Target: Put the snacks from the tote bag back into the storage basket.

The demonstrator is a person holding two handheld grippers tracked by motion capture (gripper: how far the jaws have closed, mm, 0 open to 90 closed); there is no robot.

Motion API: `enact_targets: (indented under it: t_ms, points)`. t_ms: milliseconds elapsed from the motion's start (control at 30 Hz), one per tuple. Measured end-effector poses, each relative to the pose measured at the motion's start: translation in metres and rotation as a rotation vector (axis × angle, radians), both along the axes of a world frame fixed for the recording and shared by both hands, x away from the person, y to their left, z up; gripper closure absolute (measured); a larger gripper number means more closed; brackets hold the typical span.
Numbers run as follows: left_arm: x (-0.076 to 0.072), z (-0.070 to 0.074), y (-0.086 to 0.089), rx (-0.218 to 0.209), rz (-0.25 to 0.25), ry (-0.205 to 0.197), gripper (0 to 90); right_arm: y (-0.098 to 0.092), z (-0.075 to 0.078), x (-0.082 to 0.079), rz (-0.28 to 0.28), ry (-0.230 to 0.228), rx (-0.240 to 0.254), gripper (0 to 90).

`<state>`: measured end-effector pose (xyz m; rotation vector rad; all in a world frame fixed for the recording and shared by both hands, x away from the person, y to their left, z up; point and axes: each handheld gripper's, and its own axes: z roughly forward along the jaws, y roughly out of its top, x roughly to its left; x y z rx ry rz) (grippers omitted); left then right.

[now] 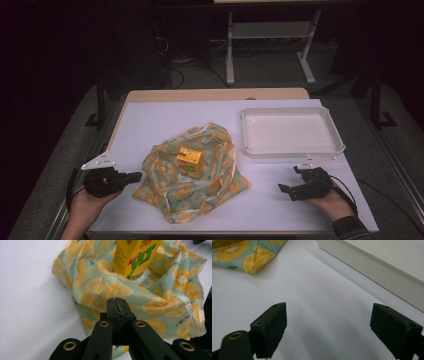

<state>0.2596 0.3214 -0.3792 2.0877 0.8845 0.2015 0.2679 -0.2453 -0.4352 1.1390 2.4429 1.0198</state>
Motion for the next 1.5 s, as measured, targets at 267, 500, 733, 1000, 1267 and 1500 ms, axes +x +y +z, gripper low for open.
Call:
enact_targets:
  t_ms: [267,500,733,1000,1267,1500]
  points:
    - [0.009,0.007,-0.015,0.004,-0.038,-0.015,89.7,-0.001,-0.002,-0.001,0.008,-0.004,-0.013,13.5]
    - [0.017,0.011,-0.028,0.005,-0.067,-0.023,89.7,-0.001,-0.002,-0.002,0.001,0.004,-0.014,13.5]
    - [0.025,0.015,-0.040,0.005,-0.090,-0.037,89.7,-0.002,-0.002,-0.004,0.004,0.001,-0.016,13.5]
    - [0.039,0.012,-0.056,0.019,-0.122,-0.036,89.7,-0.001,-0.002,-0.003,0.010,0.005,-0.015,13.5]
    - [0.050,0.009,-0.073,0.047,-0.141,-0.033,89.7,-0.001,-0.001,-0.003,0.009,0.009,-0.011,13.5]
    - [0.057,0.006,-0.083,0.062,-0.151,-0.023,89.7,-0.002,-0.002,-0.003,0.013,0.004,-0.010,13.5]
